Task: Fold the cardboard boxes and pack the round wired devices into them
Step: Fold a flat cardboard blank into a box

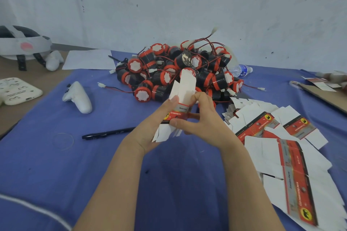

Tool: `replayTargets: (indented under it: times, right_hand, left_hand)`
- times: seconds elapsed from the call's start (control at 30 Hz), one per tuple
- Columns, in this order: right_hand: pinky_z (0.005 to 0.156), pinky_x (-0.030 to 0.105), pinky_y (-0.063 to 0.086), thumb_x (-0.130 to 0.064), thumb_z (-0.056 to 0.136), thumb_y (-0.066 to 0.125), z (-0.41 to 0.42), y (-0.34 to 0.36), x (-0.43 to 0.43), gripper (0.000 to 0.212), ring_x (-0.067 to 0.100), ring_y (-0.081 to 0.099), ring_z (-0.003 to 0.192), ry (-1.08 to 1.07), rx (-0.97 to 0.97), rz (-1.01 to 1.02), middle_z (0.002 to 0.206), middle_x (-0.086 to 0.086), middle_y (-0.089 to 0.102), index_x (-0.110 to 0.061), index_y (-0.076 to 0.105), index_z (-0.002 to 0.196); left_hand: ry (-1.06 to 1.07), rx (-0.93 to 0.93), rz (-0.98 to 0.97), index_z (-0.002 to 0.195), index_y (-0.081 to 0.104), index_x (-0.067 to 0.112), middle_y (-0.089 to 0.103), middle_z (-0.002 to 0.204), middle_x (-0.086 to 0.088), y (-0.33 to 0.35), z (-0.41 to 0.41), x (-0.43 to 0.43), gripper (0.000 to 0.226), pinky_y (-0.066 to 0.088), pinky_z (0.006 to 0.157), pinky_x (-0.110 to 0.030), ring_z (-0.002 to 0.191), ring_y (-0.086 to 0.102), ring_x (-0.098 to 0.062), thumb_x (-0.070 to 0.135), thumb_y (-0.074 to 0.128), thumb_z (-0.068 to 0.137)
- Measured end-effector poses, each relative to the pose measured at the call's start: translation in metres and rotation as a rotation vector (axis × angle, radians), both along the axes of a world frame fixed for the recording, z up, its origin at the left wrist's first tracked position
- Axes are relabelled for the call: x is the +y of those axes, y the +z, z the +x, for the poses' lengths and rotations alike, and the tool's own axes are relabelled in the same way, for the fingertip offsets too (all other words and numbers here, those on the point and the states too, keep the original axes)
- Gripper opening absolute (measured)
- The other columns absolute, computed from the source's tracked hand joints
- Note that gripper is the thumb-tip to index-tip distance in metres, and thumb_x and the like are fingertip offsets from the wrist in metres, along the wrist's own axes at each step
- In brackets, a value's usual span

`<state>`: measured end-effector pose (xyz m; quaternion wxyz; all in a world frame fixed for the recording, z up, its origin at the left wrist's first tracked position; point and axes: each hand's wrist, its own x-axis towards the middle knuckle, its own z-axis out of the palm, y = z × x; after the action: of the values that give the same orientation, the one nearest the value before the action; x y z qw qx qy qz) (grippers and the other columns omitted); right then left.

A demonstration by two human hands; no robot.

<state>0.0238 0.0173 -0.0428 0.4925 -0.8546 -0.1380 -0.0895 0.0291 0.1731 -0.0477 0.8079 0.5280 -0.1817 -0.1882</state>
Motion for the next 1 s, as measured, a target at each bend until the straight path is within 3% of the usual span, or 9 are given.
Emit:
replayTargets:
  times: [0.17, 0.27, 0.4, 0.47, 0.57, 0.63, 0.8, 0.87, 1.0]
  right_hand:
    - [0.085, 0.030, 0.055, -0.053, 0.062, 0.074, -0.005, 0.005, -0.002, 0.059, 0.018, 0.055, 0.110, -0.003, -0.027, 0.040, 0.120, -0.003, 0.048, -0.025, 0.038, 0.098]
    - [0.076, 0.020, 0.055, -0.058, 0.058, 0.070, -0.007, 0.009, 0.000, 0.058, 0.007, 0.062, 0.098, -0.035, -0.040, 0.127, 0.113, -0.019, 0.054, -0.031, 0.035, 0.096]
    - [0.078, 0.020, 0.055, -0.046, 0.074, 0.073, 0.000, 0.004, 0.003, 0.064, -0.002, 0.064, 0.092, -0.144, -0.074, 0.230, 0.116, -0.015, 0.058, -0.039, 0.034, 0.124]
    - [0.078, 0.016, 0.053, -0.041, 0.081, 0.070, 0.003, 0.000, 0.005, 0.068, -0.004, 0.062, 0.095, -0.148, -0.028, 0.264, 0.113, -0.017, 0.059, -0.035, 0.031, 0.136]
    - [0.069, 0.012, 0.052, -0.034, 0.090, 0.062, 0.009, -0.007, 0.005, 0.046, -0.002, 0.065, 0.093, -0.120, 0.038, 0.382, 0.102, -0.019, 0.066, -0.030, 0.042, 0.131]
    - [0.071, 0.016, 0.054, -0.037, 0.095, 0.055, 0.012, -0.010, 0.007, 0.039, -0.003, 0.065, 0.095, -0.124, 0.119, 0.435, 0.108, -0.016, 0.067, -0.027, 0.046, 0.132]
    - [0.050, 0.007, 0.045, -0.039, 0.098, 0.048, 0.014, -0.015, 0.010, 0.031, -0.012, 0.063, 0.067, -0.124, 0.231, 0.429, 0.099, -0.015, 0.064, -0.031, 0.043, 0.128]
    - [0.055, 0.010, 0.049, -0.044, 0.097, 0.047, 0.013, -0.016, 0.010, 0.035, -0.010, 0.065, 0.073, -0.126, 0.234, 0.431, 0.102, -0.015, 0.065, -0.030, 0.045, 0.129]
    - [0.084, 0.033, 0.053, -0.059, 0.094, 0.038, 0.016, -0.014, 0.009, 0.036, 0.009, 0.067, 0.096, -0.073, 0.332, 0.625, 0.117, -0.006, 0.066, -0.043, 0.057, 0.120]
  left_hand:
    - [-0.002, -0.023, 0.050, 0.089, 0.078, 0.038, 0.074, 0.103, 0.002, -0.005, 0.005, 0.001, 0.039, 0.057, 0.074, -0.024, 0.096, 0.071, -0.014, 0.065, 0.061, 0.068]
    - [0.128, -0.070, 0.094, 0.107, 0.072, 0.032, 0.073, 0.110, 0.000, -0.008, 0.010, -0.002, 0.058, 0.058, 0.078, -0.032, 0.100, 0.070, -0.018, 0.069, 0.067, 0.062]
    - [0.432, -0.107, 0.178, 0.118, 0.062, 0.021, 0.073, 0.107, 0.001, -0.011, 0.013, -0.011, 0.083, 0.057, 0.084, -0.038, 0.098, 0.070, -0.019, 0.077, 0.067, 0.056]
    - [0.509, -0.076, 0.235, 0.110, 0.064, 0.021, 0.075, 0.098, 0.001, -0.013, 0.015, -0.013, 0.080, 0.058, 0.082, -0.041, 0.091, 0.072, -0.021, 0.081, 0.065, 0.057]
    - [0.548, 0.020, 0.334, 0.105, 0.065, 0.018, 0.074, 0.094, -0.002, -0.015, 0.019, -0.012, 0.082, 0.056, 0.083, -0.046, 0.090, 0.071, -0.028, 0.084, 0.059, 0.057]
    - [0.496, 0.080, 0.351, 0.108, 0.065, 0.017, 0.074, 0.098, -0.003, -0.017, 0.021, -0.012, 0.079, 0.055, 0.086, -0.043, 0.090, 0.071, -0.023, 0.079, 0.057, 0.061]
    - [0.415, 0.121, 0.321, 0.122, 0.055, 0.020, 0.070, 0.108, -0.002, -0.021, 0.022, -0.013, 0.051, 0.051, 0.096, -0.047, 0.099, 0.068, -0.022, 0.053, 0.062, 0.084]
    - [0.397, 0.127, 0.292, 0.123, 0.057, 0.016, 0.071, 0.108, -0.005, -0.020, 0.022, -0.012, 0.049, 0.052, 0.094, -0.048, 0.099, 0.069, -0.024, 0.047, 0.064, 0.085]
    - [0.345, 0.251, 0.031, 0.108, 0.067, 0.016, 0.074, 0.101, -0.008, -0.017, 0.023, -0.006, 0.032, 0.056, 0.083, -0.041, 0.091, 0.072, -0.024, 0.041, 0.059, 0.090]
